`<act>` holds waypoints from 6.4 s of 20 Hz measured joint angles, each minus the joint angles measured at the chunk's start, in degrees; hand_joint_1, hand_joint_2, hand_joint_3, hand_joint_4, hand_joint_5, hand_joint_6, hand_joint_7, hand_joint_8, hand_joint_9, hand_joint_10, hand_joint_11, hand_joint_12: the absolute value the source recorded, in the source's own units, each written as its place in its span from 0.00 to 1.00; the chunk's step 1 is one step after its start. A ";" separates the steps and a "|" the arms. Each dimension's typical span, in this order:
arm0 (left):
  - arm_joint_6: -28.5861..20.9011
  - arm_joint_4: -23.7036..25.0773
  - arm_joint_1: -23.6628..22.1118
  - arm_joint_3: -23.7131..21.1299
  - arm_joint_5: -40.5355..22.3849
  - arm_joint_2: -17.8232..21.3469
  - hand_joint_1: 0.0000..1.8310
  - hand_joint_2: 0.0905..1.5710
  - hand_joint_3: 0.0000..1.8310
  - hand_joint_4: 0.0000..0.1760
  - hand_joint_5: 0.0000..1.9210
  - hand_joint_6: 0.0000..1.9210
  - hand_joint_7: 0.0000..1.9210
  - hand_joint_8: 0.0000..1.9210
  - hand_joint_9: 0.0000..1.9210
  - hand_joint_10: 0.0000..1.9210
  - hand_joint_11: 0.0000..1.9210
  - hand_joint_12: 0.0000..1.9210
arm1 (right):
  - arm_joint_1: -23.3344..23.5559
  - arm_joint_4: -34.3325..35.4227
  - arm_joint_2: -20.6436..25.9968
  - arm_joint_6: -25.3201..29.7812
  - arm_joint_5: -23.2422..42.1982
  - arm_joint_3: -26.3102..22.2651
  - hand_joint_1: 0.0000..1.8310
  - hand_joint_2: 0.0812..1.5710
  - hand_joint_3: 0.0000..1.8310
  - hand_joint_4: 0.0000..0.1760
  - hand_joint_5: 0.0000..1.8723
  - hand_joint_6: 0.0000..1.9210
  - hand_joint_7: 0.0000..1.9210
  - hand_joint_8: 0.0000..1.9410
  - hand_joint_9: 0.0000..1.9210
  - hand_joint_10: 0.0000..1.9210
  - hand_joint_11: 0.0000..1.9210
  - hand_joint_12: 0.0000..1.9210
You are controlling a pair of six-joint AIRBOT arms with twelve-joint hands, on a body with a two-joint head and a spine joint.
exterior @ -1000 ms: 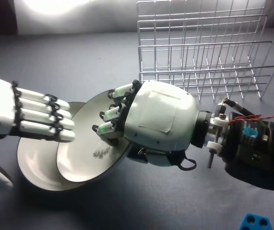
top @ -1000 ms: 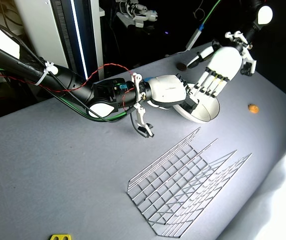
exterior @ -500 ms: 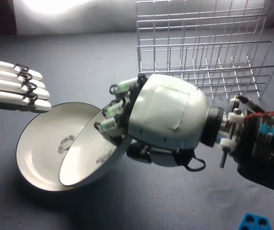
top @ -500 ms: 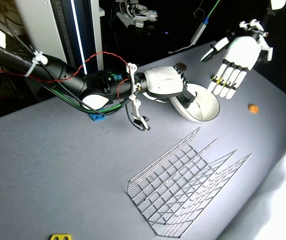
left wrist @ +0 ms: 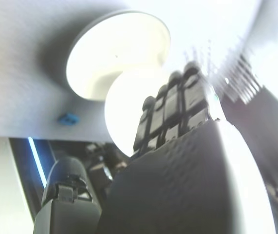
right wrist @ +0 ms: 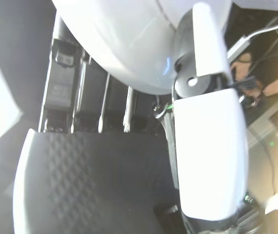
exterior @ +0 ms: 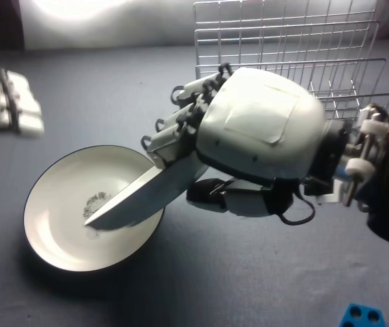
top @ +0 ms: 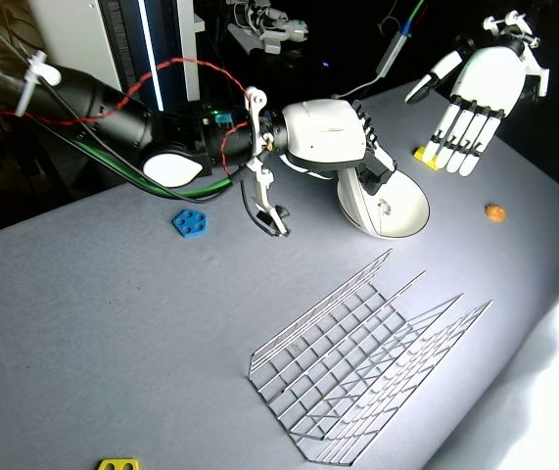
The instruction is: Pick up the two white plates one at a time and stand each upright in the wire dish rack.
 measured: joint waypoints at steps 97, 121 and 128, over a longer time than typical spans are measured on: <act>-3.06 3.37 -4.70 -0.44 -2.14 -2.95 0.00 0.70 0.00 0.00 0.00 0.00 0.00 0.00 0.00 0.00 0.00 0.00 | 22.34 -24.65 12.52 89.92 -37.18 24.76 0.66 0.70 0.00 0.08 0.50 0.58 0.52 0.45 0.60 0.00 0.40 0.45; -3.06 3.34 -4.70 0.72 -2.69 -4.11 0.00 0.70 0.00 0.00 0.00 0.00 0.00 0.00 0.00 0.00 0.00 0.00 | 15.28 -21.00 5.86 89.48 -32.92 30.99 0.66 0.70 0.00 0.11 0.49 0.59 0.52 0.47 0.61 0.00 0.41 0.45; -3.04 3.32 -3.82 -0.52 -2.34 -4.11 0.00 0.71 0.00 0.00 0.00 0.00 0.00 0.00 0.00 0.00 0.00 0.00 | 14.82 -20.41 5.09 89.15 -31.61 32.04 0.66 0.71 0.00 0.05 0.50 0.59 0.51 0.47 0.61 0.00 0.40 0.47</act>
